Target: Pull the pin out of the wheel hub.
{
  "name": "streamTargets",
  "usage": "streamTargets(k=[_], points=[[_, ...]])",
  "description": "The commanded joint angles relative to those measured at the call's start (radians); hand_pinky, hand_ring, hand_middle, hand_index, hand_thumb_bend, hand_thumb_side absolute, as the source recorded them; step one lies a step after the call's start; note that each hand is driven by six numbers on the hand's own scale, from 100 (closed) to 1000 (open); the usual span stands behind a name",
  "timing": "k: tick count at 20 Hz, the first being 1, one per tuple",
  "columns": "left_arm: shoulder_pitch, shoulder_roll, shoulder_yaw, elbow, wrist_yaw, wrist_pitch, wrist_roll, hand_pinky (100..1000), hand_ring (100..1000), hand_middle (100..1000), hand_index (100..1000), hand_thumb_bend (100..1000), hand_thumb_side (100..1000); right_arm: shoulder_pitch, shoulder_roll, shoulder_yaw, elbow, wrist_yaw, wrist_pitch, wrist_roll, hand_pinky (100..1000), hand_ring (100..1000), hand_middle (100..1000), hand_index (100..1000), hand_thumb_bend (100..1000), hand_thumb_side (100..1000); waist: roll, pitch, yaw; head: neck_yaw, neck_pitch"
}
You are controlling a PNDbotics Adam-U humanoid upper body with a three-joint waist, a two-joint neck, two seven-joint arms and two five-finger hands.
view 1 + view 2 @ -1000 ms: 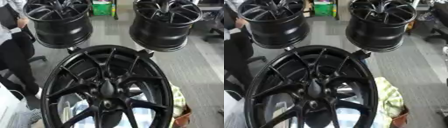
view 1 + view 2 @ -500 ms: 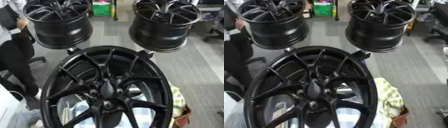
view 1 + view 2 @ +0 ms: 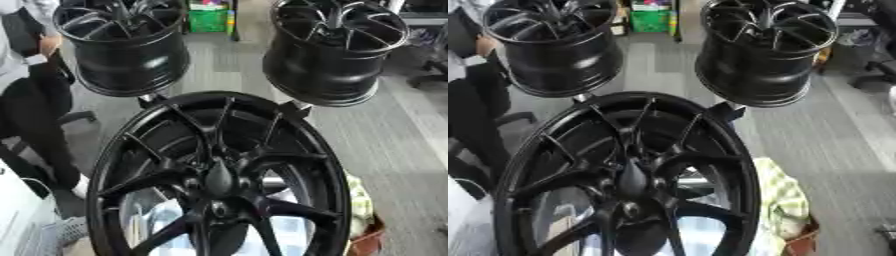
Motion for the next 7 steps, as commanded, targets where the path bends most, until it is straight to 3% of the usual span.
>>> streamTargets(k=[1, 3, 7], points=[[0.032, -0.064, 0.004, -0.092, -0.040, -0.121, 0.064, 786, 775, 695, 896, 227, 474, -0.025, -0.036, -0.010, -0.026, 0.018, -0.003, -0.001, 768, 644, 552, 712, 499, 318, -0.001, -0.018, 0.001, -0.006, 0.001], [0.063, -0.115, -0.007, -0.096, -0.067, -0.183, 0.071, 786, 778, 701, 900, 223, 492, -0.030, -0.033, -0.009, -0.029, 0.023, -0.003, 0.000, 769, 645, 553, 712, 511, 325, -0.003, -0.020, 0.003, -0.003, 0.002], [0.104, -0.193, -0.021, -0.097, -0.073, -0.245, 0.073, 783, 776, 697, 900, 237, 505, -0.034, -0.027, -0.010, -0.034, 0.027, -0.004, 0.000, 767, 645, 553, 713, 501, 316, -0.007, -0.023, 0.004, 0.000, 0.003]])
